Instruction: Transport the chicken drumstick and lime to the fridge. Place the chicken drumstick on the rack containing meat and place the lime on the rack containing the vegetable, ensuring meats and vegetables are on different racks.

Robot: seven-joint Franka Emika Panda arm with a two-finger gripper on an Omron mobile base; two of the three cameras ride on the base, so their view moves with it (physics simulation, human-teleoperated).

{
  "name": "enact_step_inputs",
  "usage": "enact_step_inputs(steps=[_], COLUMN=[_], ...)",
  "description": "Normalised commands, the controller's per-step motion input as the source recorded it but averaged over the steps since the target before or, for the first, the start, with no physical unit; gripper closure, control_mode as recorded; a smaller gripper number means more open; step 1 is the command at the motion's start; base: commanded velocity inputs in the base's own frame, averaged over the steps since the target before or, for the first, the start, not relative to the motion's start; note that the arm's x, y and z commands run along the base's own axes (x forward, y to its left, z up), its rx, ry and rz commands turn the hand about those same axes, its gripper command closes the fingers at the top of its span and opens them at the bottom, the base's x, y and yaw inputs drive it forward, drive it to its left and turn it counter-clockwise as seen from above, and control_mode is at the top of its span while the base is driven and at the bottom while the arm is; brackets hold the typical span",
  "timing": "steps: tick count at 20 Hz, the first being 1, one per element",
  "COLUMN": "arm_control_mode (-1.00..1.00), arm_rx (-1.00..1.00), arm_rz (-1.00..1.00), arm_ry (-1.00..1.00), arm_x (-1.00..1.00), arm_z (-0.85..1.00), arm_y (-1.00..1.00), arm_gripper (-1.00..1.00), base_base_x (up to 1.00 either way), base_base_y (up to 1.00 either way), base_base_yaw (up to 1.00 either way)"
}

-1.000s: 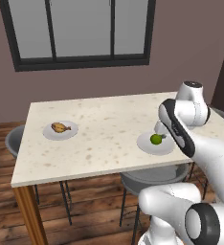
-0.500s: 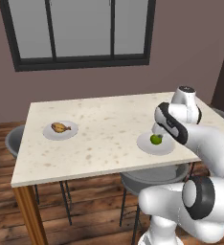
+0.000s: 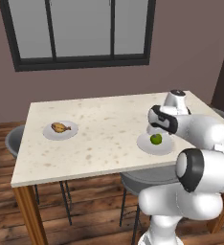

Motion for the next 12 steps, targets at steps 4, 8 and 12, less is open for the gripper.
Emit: enact_step_inputs(steps=[4,8,12], arm_control_mode=[-1.00,-1.00,-1.00], arm_rx=[0.00,0.00,0.00], arm_rz=[0.00,0.00,-0.01], arm_ry=[0.01,0.01,0.01], arm_x=[0.38,0.28,0.17], arm_z=[-0.32,-0.33,-0.22], arm_y=[-0.04,-0.03,-0.06], arm_gripper=[-1.00,-1.00,-1.00], base_base_x=[0.00,0.00,0.00], base_base_y=[0.00,0.00,0.00], base_base_yaw=[0.00,0.00,0.00])
